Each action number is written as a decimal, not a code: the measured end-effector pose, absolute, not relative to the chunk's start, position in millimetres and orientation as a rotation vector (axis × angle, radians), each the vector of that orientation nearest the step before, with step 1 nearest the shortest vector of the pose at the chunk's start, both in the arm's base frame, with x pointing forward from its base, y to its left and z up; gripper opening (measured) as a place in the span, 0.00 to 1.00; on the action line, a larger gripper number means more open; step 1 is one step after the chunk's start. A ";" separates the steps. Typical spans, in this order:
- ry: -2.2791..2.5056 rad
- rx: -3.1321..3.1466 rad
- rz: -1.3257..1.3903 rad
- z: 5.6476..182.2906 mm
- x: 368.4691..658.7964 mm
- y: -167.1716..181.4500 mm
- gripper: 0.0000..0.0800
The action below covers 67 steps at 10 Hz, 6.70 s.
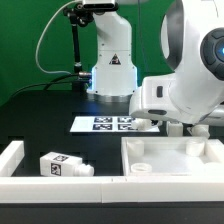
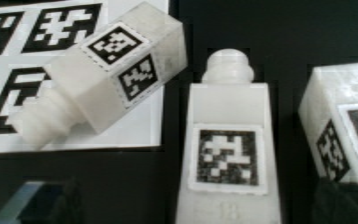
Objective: Assemble one leg
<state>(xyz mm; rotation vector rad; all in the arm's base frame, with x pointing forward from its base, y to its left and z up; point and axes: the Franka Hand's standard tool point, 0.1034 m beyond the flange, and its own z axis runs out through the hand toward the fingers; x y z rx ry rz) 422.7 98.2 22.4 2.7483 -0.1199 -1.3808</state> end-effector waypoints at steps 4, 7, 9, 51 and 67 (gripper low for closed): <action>-0.113 2.759 -1.361 9.9 420.9 101.5 0.81; -0.113 2.758 -1.362 9.5 420.8 100.9 0.70; -0.114 2.759 -1.362 9.5 420.9 100.4 0.53; 0.132 3.087 0.769 86.4 628.1 110.2 0.36; -0.270 3.186 -0.053 84.8 640.9 111.4 0.36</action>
Offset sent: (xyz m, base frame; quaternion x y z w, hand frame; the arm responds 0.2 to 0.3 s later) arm -0.0066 0.0090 -0.0115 0.0249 0.0085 0.0080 0.9996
